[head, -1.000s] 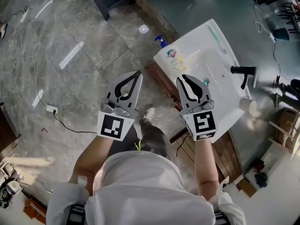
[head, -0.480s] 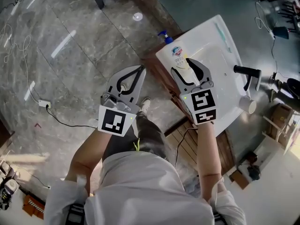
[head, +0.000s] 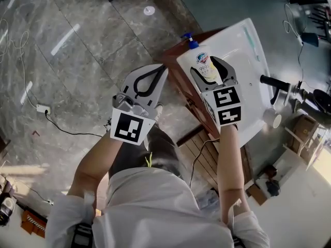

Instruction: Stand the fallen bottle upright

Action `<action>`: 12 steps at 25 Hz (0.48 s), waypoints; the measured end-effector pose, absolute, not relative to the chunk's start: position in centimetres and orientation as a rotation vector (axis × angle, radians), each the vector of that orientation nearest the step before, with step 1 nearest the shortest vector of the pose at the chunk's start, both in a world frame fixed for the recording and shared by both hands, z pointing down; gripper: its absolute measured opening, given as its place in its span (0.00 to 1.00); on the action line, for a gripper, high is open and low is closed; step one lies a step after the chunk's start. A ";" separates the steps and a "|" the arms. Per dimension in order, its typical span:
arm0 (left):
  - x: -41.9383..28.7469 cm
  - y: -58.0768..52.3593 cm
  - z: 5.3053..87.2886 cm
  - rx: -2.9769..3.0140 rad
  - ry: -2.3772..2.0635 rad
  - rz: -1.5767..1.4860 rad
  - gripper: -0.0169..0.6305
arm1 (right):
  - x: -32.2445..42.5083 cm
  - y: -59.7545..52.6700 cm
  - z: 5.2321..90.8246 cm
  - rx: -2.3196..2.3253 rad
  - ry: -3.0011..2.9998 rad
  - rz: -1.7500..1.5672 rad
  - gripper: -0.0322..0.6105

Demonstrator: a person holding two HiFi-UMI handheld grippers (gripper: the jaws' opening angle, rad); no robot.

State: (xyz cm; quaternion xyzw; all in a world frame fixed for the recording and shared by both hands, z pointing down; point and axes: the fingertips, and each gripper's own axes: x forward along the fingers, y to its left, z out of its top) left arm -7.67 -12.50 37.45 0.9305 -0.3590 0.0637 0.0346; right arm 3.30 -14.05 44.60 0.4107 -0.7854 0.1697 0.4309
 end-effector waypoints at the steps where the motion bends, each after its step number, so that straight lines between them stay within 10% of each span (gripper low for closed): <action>1: -7.6 -12.6 37.5 2.865 -1.098 0.193 0.05 | 3.4 -14.3 44.9 1.022 -1.950 0.428 0.45; 12: -8.1 -14.3 39.1 2.864 -1.081 0.207 0.05 | 3.8 -16.1 47.3 0.968 -1.884 0.492 0.49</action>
